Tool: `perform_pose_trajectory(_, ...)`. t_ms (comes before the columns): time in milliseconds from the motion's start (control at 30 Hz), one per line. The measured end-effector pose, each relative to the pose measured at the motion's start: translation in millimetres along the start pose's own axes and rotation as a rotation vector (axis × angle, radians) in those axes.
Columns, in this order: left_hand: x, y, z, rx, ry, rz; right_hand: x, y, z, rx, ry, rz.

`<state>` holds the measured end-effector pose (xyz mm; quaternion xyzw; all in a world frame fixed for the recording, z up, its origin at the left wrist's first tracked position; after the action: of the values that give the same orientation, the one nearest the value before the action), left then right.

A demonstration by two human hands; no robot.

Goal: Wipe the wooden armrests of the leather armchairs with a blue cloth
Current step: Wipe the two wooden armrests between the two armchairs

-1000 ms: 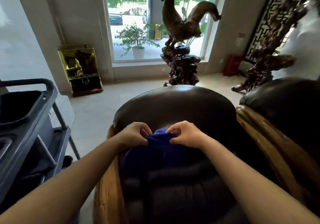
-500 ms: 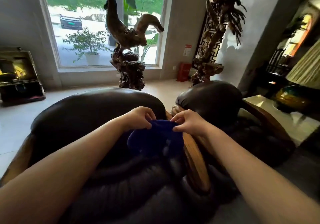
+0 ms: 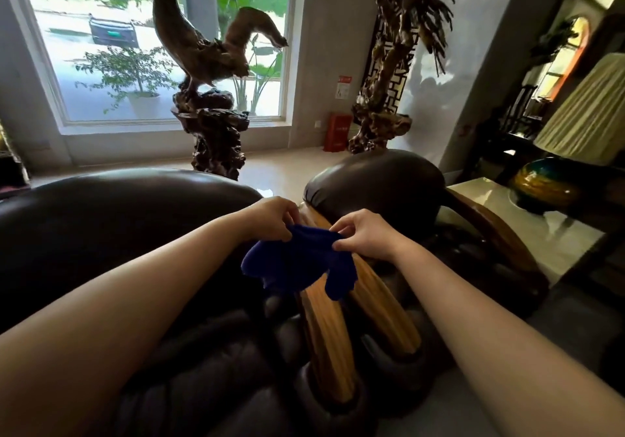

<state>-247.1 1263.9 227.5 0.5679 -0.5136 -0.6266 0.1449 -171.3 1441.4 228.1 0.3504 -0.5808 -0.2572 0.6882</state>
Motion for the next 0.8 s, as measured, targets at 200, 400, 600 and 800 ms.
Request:
perform_pose_trajectory(200,-6,-7,102,-0.047,0.047,-0.024,-74,27,79,0.024,0.013,-0.020)
perform_pose_trajectory(400,7,-30,179,-0.093,0.173,-0.094,-145,31,151,0.054,0.058,0.004)
perform_pose_trajectory(600,34,-75,238,-0.118,0.309,-0.142,-221,4,204,0.190,0.083,0.045)
perform_pose_trajectory(800,63,-145,278,-0.165,0.411,-0.209,-295,-41,232,0.300,0.103,0.040)
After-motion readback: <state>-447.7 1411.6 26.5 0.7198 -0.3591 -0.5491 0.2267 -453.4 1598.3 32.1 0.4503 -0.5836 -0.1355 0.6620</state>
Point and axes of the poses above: each hand's wrist, its own z-axis towards the middle knuckle, its own y-axis out of the back of the hand, x = y × z, the point moved 2 cm from there along z, towards the middle knuckle, and after that the axes turned 11 degrees about y, right-handed, at the moved point
